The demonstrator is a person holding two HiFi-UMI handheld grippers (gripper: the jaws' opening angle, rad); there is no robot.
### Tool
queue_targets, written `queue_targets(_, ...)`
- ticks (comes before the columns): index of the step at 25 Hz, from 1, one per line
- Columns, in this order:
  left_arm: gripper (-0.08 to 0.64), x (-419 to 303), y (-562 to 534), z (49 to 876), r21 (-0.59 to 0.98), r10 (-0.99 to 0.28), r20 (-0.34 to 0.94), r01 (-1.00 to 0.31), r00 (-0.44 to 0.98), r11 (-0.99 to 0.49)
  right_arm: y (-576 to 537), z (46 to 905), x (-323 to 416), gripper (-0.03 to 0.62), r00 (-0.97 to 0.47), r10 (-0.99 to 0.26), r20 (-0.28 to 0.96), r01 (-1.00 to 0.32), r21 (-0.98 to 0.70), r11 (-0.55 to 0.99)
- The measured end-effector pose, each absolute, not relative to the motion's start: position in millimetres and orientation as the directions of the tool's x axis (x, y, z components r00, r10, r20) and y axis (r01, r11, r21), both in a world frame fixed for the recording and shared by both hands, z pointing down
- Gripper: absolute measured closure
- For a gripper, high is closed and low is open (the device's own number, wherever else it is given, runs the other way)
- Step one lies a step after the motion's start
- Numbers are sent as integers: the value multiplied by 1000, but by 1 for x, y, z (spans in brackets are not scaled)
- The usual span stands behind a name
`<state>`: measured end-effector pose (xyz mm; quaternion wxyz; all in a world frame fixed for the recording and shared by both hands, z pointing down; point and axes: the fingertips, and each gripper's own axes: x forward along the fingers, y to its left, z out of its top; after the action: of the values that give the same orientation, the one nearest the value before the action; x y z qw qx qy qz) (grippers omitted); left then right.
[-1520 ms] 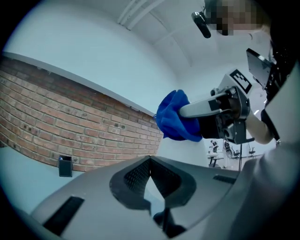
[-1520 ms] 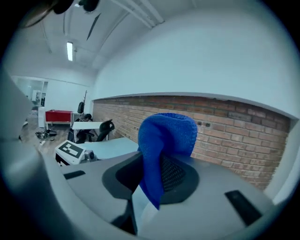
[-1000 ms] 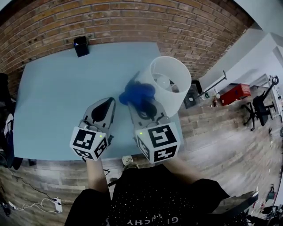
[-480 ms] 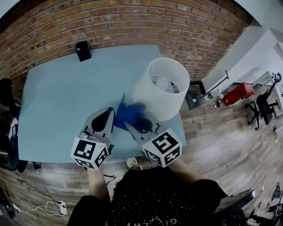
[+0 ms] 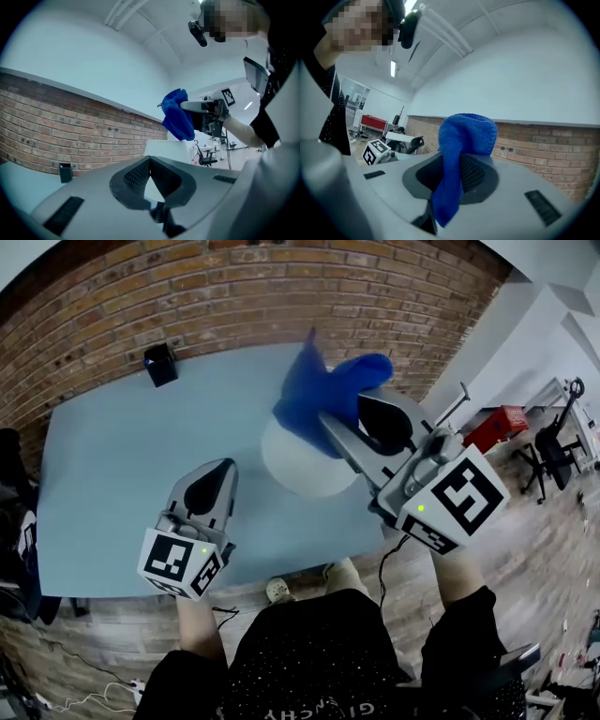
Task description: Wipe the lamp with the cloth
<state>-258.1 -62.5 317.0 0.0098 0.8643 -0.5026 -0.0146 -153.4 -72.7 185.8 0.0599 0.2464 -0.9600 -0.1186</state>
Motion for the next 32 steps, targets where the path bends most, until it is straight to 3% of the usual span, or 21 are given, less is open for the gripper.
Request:
queue_targets(6, 551, -250, -63, 323, 37, -865, 7, -864, 502, -502, -84, 225, -140, 518, -855, -497, 145, -453, 257, 854)
queue_targets(18, 551, -245, -67, 345, 42, -857, 69, -859, 511, -510, -50, 302, -134, 517, -918, -354, 178, -318, 204, 926)
queue_targets(32, 552, -227, -72, 376, 82, -837, 123, -846, 534, -527, -36, 417, -106, 517, -889, -309, 338, -344, -46, 938)
